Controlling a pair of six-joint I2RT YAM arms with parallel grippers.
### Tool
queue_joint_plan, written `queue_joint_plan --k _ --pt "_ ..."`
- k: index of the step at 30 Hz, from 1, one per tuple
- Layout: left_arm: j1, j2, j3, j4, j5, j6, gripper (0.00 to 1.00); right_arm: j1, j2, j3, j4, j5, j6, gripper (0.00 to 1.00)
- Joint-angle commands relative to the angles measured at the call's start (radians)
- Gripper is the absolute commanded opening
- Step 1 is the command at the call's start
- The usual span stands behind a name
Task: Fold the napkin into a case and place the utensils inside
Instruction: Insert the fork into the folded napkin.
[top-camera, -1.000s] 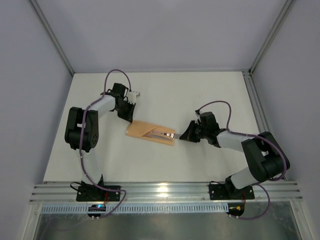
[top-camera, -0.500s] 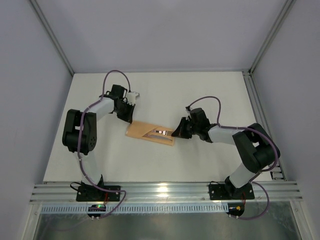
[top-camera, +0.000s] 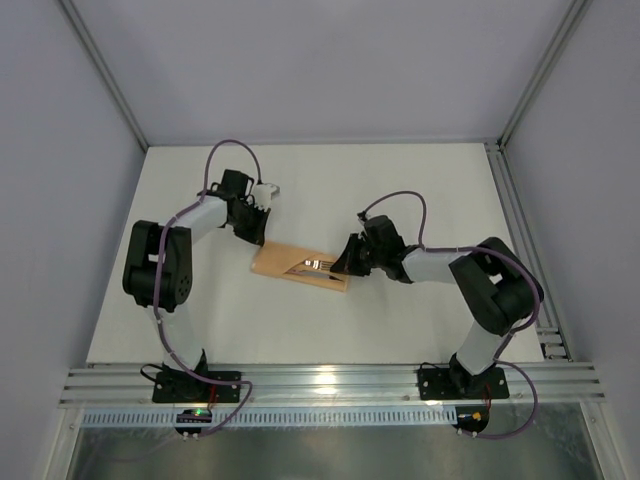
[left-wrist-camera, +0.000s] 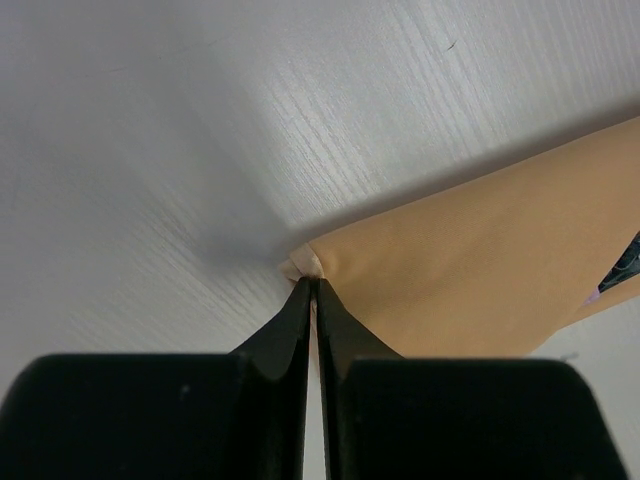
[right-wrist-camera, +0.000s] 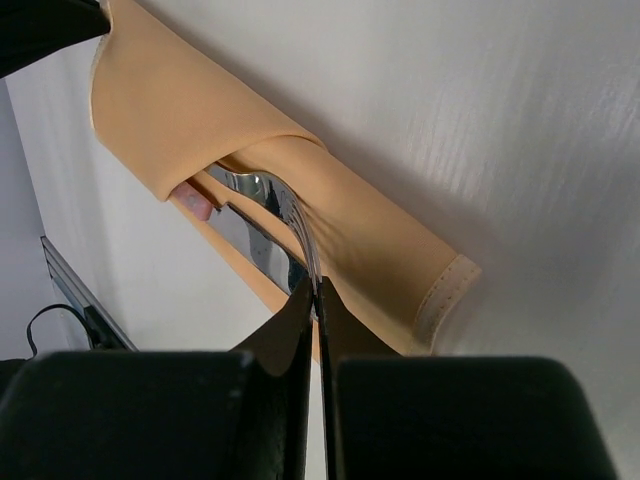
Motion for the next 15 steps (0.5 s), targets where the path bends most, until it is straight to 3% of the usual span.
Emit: queue_joint_plan --k 1,6,10,14,15 --pt "0.006 -0.046 -0.006 0.024 0.032 0.007 0.04 0.014 0.027 0.038 0.076 0.026 0.033 0.04" --pt "0.004 -0.048 -0.007 0.022 0.022 0.007 0.03 0.014 0.049 0.064 0.057 0.041 0.016 0.08" --pt "0.006 -0.049 -0.012 0.022 0.015 0.007 0.03 0.014 0.009 0.085 -0.018 0.061 -0.041 0.38" --pt "0.006 -0.051 -0.020 0.025 0.015 0.007 0.03 0.013 -0.075 0.146 -0.218 0.067 -0.180 0.56" --pt "0.006 -0.049 -0.021 0.025 0.012 0.007 0.03 0.014 -0.092 0.154 -0.254 0.078 -0.199 0.57"
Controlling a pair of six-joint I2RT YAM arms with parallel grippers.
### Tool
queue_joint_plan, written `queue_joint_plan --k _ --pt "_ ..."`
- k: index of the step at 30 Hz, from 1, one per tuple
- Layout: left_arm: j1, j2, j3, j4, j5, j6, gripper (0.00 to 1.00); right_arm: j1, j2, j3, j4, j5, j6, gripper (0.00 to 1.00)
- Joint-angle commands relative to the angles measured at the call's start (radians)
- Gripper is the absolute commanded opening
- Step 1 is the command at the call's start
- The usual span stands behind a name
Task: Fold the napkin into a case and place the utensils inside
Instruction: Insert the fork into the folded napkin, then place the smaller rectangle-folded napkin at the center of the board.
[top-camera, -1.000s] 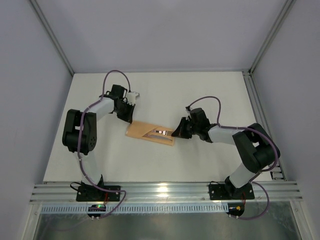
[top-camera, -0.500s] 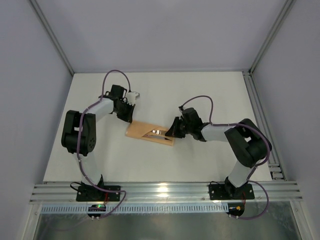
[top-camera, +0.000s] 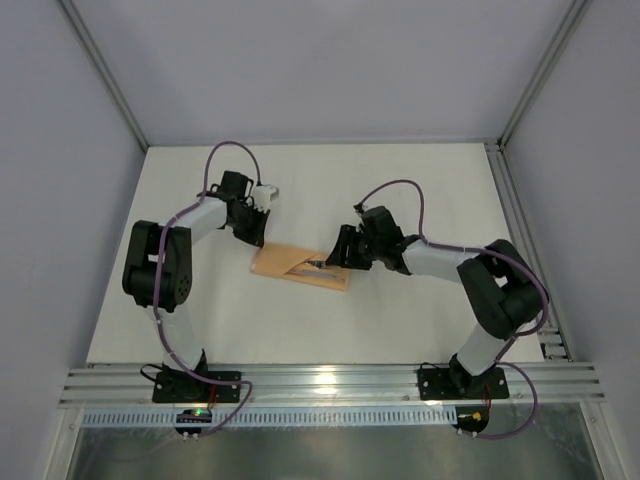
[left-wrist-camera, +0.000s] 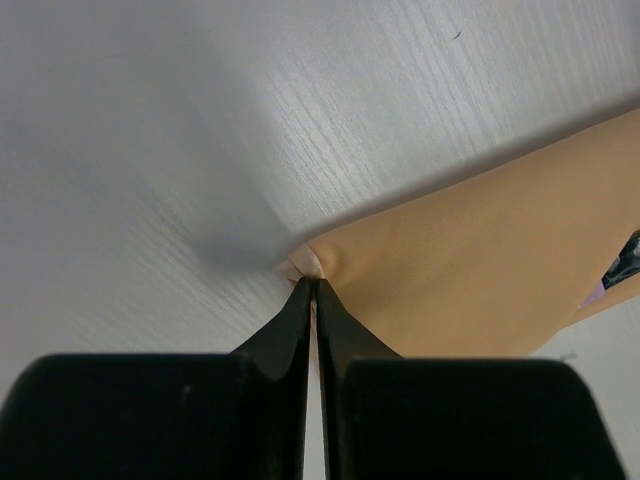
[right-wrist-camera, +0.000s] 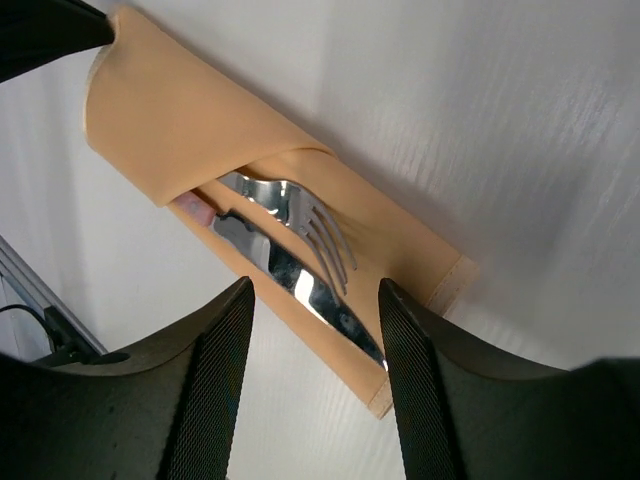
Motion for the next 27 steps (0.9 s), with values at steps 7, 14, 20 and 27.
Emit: queue_joint_plan --k 7,14,20,27 --pt "0.000 -0.058 -0.012 0.024 0.003 0.002 0.03 -0.074 -0.268 -0.038 -0.214 0.073 -0.137 0.57" --pt "0.002 -0.062 -0.009 0.017 -0.023 -0.016 0.04 -0.124 -0.192 -0.117 -0.085 -0.027 -0.088 0.57" --pt "0.002 -0.067 -0.026 0.020 -0.020 -0.021 0.03 -0.125 -0.092 -0.141 0.030 -0.083 -0.044 0.49" --pt "0.002 -0.062 -0.032 0.026 -0.029 -0.036 0.02 -0.128 0.006 -0.107 0.099 -0.114 -0.015 0.22"
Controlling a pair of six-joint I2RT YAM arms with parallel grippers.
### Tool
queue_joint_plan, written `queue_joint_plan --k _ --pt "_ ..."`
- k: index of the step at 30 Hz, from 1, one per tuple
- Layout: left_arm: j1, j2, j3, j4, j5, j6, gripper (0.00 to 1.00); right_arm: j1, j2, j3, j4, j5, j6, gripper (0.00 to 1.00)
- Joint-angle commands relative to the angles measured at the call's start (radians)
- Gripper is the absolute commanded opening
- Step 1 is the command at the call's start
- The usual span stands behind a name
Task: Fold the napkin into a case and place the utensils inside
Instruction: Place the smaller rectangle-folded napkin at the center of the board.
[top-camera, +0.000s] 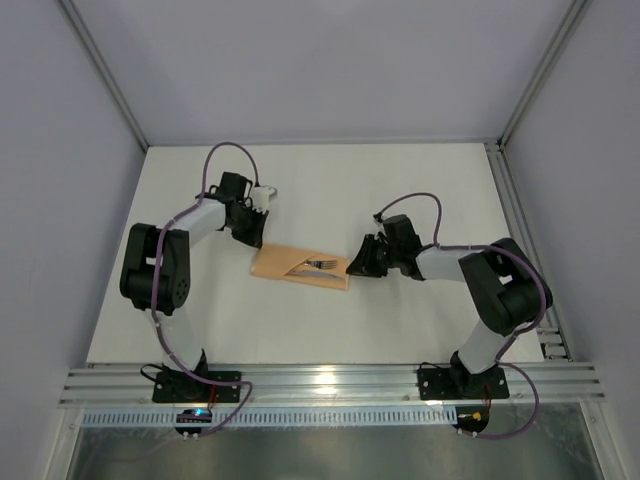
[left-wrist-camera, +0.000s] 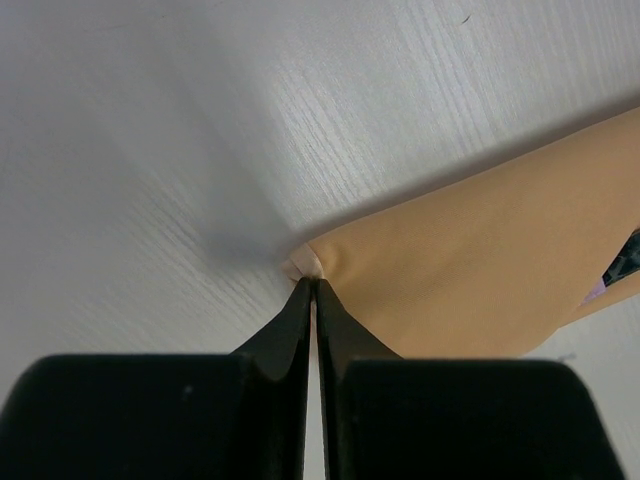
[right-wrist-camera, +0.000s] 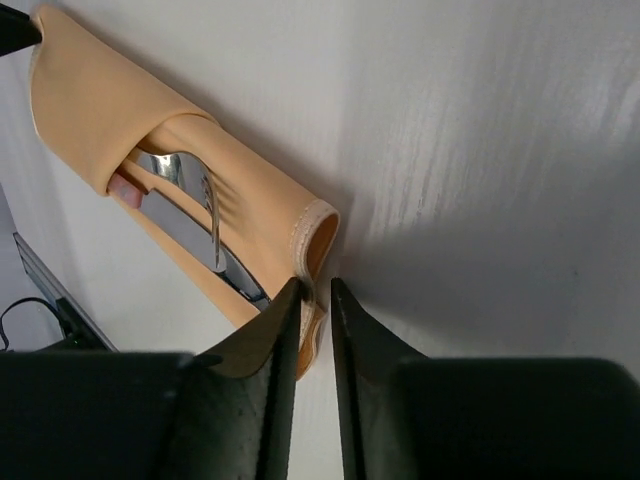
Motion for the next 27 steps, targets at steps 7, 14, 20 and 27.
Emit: queue_joint_plan --k 7,14,20,27 --pt "0.035 -0.010 0.004 0.062 -0.053 -0.070 0.00 -0.028 0.157 0.211 -0.007 0.010 -0.020 0.04" --pt "0.106 0.050 0.062 0.116 -0.056 -0.154 0.00 -0.043 0.408 0.597 -0.154 0.003 -0.038 0.04" --pt "0.129 0.127 0.149 0.151 -0.067 -0.216 0.00 -0.045 0.643 1.016 -0.330 0.007 -0.020 0.04" --pt "0.138 0.191 0.225 0.139 -0.059 -0.254 0.04 -0.046 0.751 1.216 -0.420 0.058 0.005 0.04"
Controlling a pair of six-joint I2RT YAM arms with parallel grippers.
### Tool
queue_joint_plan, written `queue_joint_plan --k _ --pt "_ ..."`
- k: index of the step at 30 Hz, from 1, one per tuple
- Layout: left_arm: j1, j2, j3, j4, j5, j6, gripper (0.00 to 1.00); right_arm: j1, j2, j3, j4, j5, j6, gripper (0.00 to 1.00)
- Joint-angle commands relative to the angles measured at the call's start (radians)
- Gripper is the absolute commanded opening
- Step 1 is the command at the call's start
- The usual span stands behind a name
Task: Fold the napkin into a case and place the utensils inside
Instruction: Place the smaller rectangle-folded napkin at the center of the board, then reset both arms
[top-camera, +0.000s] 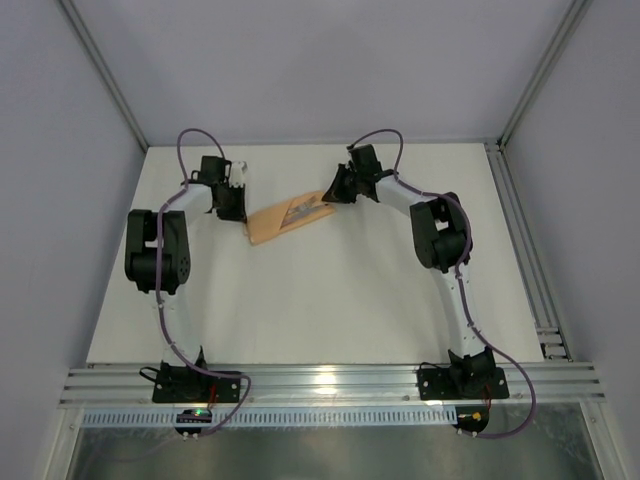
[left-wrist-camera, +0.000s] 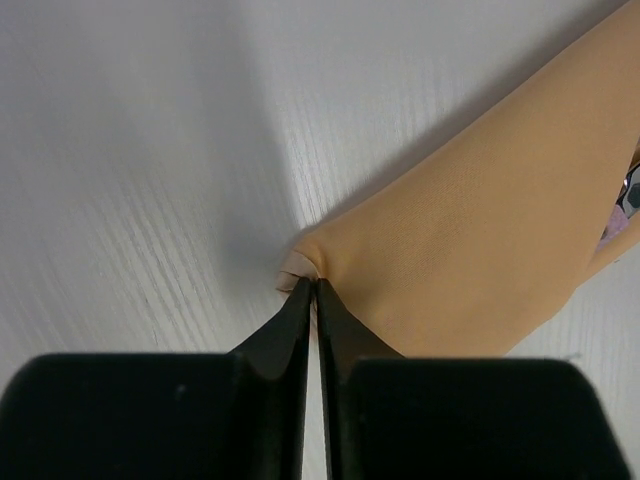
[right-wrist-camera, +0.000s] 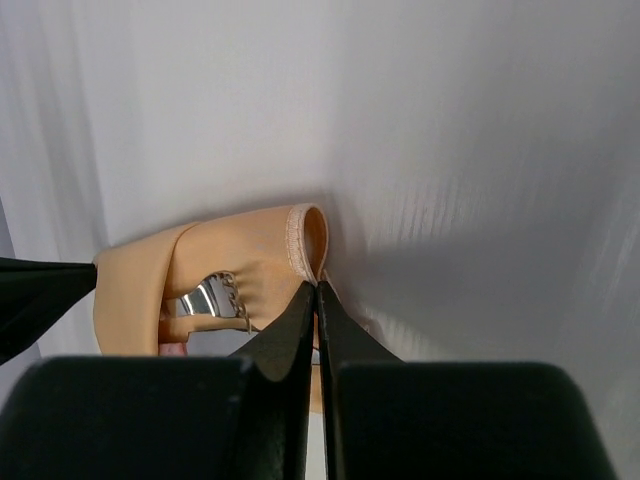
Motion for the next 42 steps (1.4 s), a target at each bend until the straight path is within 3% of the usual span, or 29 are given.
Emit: queue_joint_plan --k 1,4,7,10,11,14,17,18,19,24,28,35,42 --pt "0.005 0.021 0.035 0.039 0.012 -0.043 0.09 0.007 0.032 0.089 -0.074 0.024 0.023 0.05" --pt "0.006 0.007 0.024 0.039 0.012 -0.049 0.16 0.007 0.029 0.095 -0.071 0.032 0.024 0.13" --pt "0.011 -0.020 0.017 0.032 0.009 -0.060 0.28 0.007 0.005 0.095 -0.080 0.056 0.004 0.30" --pt "0.011 -0.057 0.020 0.011 -0.020 -0.057 0.37 0.003 -0.044 0.095 -0.098 0.096 -0.030 0.54" --pt "0.009 -0.066 0.021 0.005 -0.034 -0.054 0.39 -0.003 -0.061 0.086 -0.102 0.109 -0.039 0.73" --pt "0.011 -0.123 0.017 -0.017 -0.077 -0.040 0.49 -0.026 -0.147 0.048 -0.100 0.139 -0.067 0.99" --pt "0.011 -0.197 -0.002 -0.038 -0.125 -0.020 0.62 -0.051 -0.259 -0.027 -0.073 0.155 -0.088 0.99" --pt "0.011 -0.217 -0.003 -0.044 -0.141 -0.015 0.96 -0.071 -0.288 -0.046 -0.066 0.158 -0.102 0.99" --pt "0.011 -0.256 -0.006 -0.050 -0.167 -0.011 0.99 -0.080 -0.317 -0.064 -0.062 0.156 -0.113 0.99" --pt "0.017 -0.395 -0.057 -0.116 -0.241 0.029 0.99 -0.160 -0.524 -0.164 -0.114 0.171 -0.214 0.99" --pt "0.058 -0.510 -0.124 -0.176 -0.333 0.103 0.99 -0.272 -0.693 -0.363 -0.125 0.181 -0.253 0.99" --pt "0.267 -0.686 -0.302 -0.234 -0.300 0.156 0.99 -0.491 -0.937 -0.656 -0.111 0.260 -0.285 0.99" --pt "0.333 -0.783 -0.483 -0.253 -0.230 0.227 0.99 -0.524 -1.037 -0.833 -0.060 0.369 -0.332 0.99"
